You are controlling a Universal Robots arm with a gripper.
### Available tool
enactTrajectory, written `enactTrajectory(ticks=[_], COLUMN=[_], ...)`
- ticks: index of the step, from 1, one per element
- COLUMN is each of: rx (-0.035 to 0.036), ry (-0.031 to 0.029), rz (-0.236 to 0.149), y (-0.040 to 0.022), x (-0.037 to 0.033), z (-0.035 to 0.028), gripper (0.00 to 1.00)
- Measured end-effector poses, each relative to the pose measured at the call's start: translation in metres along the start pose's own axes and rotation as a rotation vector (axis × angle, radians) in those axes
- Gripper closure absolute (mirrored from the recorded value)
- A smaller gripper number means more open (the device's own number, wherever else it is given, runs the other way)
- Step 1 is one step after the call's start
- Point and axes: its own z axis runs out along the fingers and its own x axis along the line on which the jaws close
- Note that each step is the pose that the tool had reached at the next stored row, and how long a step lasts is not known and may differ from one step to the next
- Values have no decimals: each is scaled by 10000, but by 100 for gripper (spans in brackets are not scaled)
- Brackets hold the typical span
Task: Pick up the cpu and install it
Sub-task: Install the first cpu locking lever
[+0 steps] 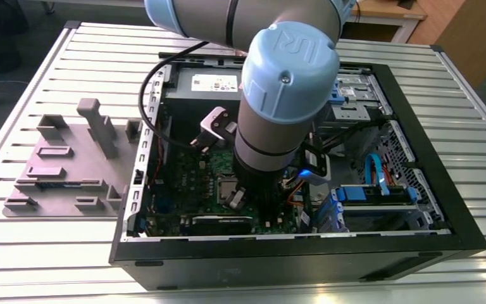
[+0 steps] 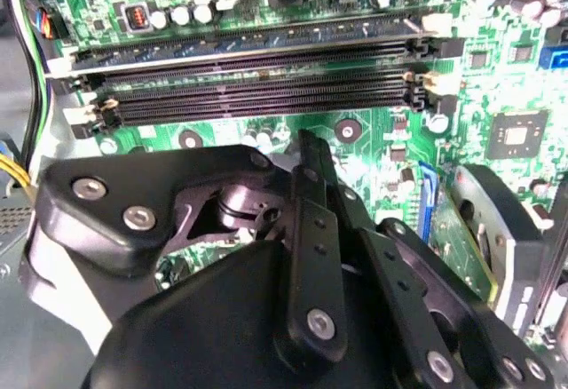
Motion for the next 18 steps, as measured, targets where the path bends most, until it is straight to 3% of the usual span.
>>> enactTrajectory(ticks=[3,8,18], rx=[35,117,164], ry=[-32,-92,-104], rz=[82,945,1276], y=[8,8,49], x=[7,9,-40], z=[6,22,47], gripper=[89,89,89])
